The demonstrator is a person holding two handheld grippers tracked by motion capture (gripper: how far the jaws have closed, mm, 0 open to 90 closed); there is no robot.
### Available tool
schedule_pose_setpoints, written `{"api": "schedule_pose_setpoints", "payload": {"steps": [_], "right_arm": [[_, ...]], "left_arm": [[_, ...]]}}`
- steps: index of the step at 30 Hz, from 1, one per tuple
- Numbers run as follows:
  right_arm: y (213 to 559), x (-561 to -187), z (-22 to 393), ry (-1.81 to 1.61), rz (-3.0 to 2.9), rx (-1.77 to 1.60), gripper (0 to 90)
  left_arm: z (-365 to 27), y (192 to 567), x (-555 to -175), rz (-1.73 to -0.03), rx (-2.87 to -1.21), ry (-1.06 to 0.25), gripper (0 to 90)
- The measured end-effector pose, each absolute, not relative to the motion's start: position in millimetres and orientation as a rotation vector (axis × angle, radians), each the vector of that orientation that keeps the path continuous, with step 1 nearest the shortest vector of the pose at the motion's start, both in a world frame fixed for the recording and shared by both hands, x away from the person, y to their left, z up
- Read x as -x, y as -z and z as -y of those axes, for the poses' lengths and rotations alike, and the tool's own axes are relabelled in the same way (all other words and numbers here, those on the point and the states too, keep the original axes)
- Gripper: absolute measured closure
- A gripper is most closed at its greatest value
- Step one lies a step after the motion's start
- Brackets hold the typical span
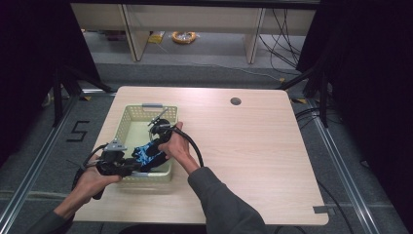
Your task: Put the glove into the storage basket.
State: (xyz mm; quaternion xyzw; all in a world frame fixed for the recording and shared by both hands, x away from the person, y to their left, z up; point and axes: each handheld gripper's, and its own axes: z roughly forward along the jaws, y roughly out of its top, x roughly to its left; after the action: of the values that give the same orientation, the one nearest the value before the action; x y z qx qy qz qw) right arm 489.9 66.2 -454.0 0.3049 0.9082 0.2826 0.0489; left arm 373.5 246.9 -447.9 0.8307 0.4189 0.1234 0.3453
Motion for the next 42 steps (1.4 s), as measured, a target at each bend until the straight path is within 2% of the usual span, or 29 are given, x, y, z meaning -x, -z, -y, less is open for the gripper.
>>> {"api": "schedule_pose_setpoints", "payload": {"steps": [8,10,15,24,28,34,42], "right_arm": [[455.3,-490.6,-65.7,-0.844,-2.779,-0.929,77.3],[456.1,-492.1,-64.7,-0.84,-2.795,-0.912,70.5],[456.1,-492.8,-63.4,-0.825,-2.792,-0.917,61.4],[438.5,-490.7,-61.6,-0.862,-2.74,-0.909,50.7],[429.9,-488.2,-57.8,-0.905,-2.72,-0.914,47.6],[409.7,-475.6,-39.7,-1.035,-2.672,-0.899,42.2],[395.8,-451.9,-1.0,-1.126,-2.634,-0.923,38.8]], "left_arm": [[-246.8,434.5,-367.7,-1.074,-2.094,-0.333,58.3],[-246.4,431.5,-365.7,-1.059,-2.091,-0.328,56.8],[-245.7,429.3,-364.4,-1.068,-2.111,-0.338,56.6],[-244.4,427.0,-365.1,-1.053,-2.064,-0.333,54.9],[-242.1,423.7,-362.2,-1.067,-2.033,-0.325,50.0],[-237.1,419.6,-355.2,-1.053,-2.027,-0.316,40.9],[-225.0,416.4,-343.1,-1.018,-2.006,-0.303,35.3]]}}
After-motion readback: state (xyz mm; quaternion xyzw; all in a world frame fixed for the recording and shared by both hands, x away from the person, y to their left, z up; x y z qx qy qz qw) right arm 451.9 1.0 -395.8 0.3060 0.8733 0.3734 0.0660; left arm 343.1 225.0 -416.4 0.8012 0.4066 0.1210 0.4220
